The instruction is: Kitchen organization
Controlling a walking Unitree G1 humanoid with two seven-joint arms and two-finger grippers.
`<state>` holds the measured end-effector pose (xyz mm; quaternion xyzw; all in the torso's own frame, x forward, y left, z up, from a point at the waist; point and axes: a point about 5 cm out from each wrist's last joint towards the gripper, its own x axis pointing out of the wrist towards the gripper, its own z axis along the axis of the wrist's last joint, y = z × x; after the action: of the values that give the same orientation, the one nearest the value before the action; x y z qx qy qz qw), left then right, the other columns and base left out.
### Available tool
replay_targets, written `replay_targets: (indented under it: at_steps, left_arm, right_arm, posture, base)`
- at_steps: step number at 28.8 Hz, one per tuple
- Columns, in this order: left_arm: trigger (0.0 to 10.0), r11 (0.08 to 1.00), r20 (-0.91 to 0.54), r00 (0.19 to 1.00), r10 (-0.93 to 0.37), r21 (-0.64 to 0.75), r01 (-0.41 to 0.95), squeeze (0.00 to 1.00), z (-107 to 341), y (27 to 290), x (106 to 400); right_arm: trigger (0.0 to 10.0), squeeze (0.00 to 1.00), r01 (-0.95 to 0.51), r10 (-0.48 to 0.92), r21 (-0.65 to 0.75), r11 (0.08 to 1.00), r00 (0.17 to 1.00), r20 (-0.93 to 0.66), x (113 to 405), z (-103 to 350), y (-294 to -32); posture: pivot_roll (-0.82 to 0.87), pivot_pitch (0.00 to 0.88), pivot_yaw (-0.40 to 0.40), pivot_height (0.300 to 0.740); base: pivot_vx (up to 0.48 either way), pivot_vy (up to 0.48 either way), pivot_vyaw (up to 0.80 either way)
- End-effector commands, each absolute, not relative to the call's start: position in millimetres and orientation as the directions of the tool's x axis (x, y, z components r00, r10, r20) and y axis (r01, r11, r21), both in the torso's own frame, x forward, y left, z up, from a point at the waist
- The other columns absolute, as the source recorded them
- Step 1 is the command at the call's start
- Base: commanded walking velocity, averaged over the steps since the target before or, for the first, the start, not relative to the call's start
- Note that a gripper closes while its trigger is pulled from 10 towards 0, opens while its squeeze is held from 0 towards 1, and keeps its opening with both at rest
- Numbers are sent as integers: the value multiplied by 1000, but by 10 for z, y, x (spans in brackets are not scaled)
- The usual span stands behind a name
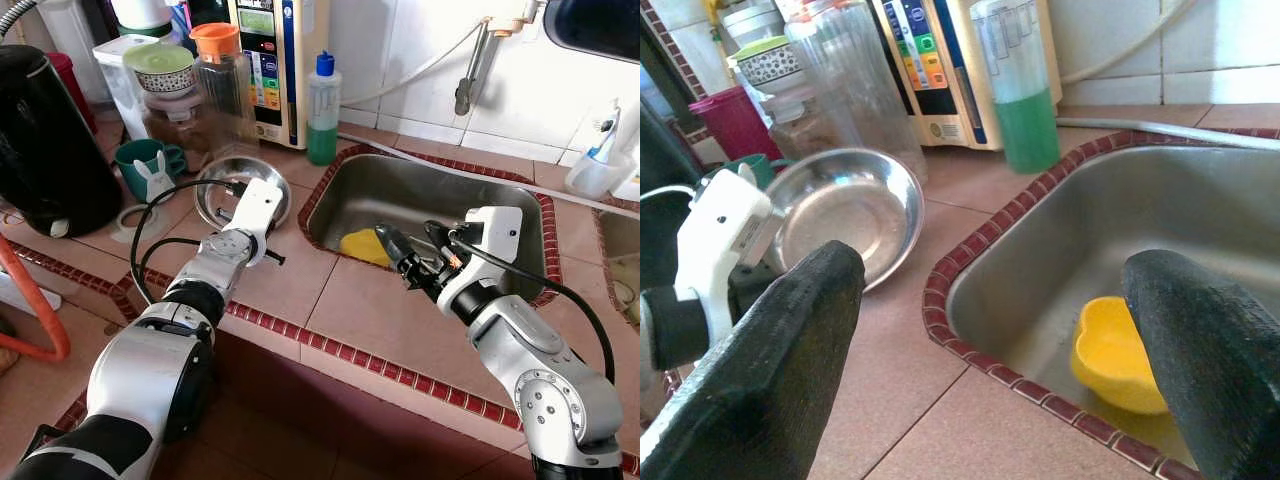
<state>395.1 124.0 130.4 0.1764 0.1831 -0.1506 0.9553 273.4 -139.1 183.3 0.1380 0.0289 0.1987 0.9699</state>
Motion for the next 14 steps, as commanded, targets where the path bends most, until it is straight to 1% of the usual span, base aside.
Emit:
replay_targets:
  at_steps: [1, 3, 4, 5, 6, 7, 8, 10, 11, 12, 13, 14]
  left_arm:
    - [4706, 890, -440, 874, -208, 286, 356, 0, 1221, 1310, 3917]
    - [4706, 888, -438, 875, -207, 290, 356, 0, 1224, 1315, 3918]
    - [667, 888, -437, 875, -206, 292, 355, 0, 1228, 1323, 3920]
    - [2745, 889, -436, 877, -203, 292, 351, 0, 1231, 1330, 3921]
    - [2745, 889, -436, 877, -203, 292, 351, 0, 1231, 1330, 3921]
    - [4196, 892, -435, 878, -199, 292, 346, 0, 1233, 1339, 3923]
    - [4706, 892, -435, 880, -192, 297, 341, 0, 1235, 1358, 3924]
    - [8510, 894, -435, 881, -185, 298, 335, 0, 1234, 1375, 3924]
    - [10000, 894, -434, 882, -183, 299, 333, 0, 1234, 1380, 3924]
    - [10000, 894, -434, 882, -183, 299, 333, 0, 1234, 1380, 3924]
    - [8000, 897, -433, 883, -181, 296, 329, 0, 1235, 1393, 3924]
    - [8000, 899, -433, 883, -182, 291, 328, 0, 1236, 1397, 3924]
  right_arm:
    - [10000, 0, -374, 386, 271, 887, 922, 9, 2724, 1875, -1410]
    - [10000, 0, -373, 386, 271, 887, 923, 9, 2725, 1875, -1410]
    - [10000, 0, -373, 385, 270, 888, 923, 9, 2729, 1876, -1412]
    - [10000, 0, -371, 383, 269, 889, 924, 10, 2735, 1878, -1416]
    - [10000, 0, -371, 383, 269, 889, 924, 10, 2735, 1878, -1416]
    - [10000, 0, -370, 382, 270, 889, 924, 12, 2739, 1880, -1417]
    - [10000, 0, -369, 380, 268, 890, 925, 14, 2746, 1883, -1421]
    - [10000, 0, -367, 377, 268, 891, 926, 14, 2750, 1883, -1426]
    - [10000, 0, -366, 376, 267, 891, 927, 15, 2751, 1883, -1427]
    - [10000, 0, -366, 376, 267, 891, 927, 15, 2751, 1883, -1427]
    - [10000, 0, -360, 369, 266, 894, 929, 17, 2757, 1886, -1439]
    - [10000, 0, -358, 367, 267, 895, 930, 19, 2759, 1887, -1443]
  posture:
    - [-68, 0, 46, 740]
    - [-66, 0, 46, 740]
    - [-66, 0, 46, 740]
    - [-64, 0, 45, 740]
    - [-64, 0, 45, 740]
    - [-63, 0, 45, 740]
    - [-63, 0, 45, 740]
    - [-62, 0, 44, 740]
    - [-62, 0, 44, 740]
    - [-62, 0, 44, 740]
    - [-62, 0, 44, 740]
    - [-62, 0, 44, 740]
  base:
    - [0, 0, 0]
    - [0, 0, 0]
    - [0, 0, 0]
    - [0, 0, 0]
    - [0, 0, 0]
    - [0, 0, 0]
    - [0, 0, 0]
    - [0, 0, 0]
    - [0, 0, 0]
    - [0, 0, 0]
    - [0, 0, 0]
    - [0, 0, 0]
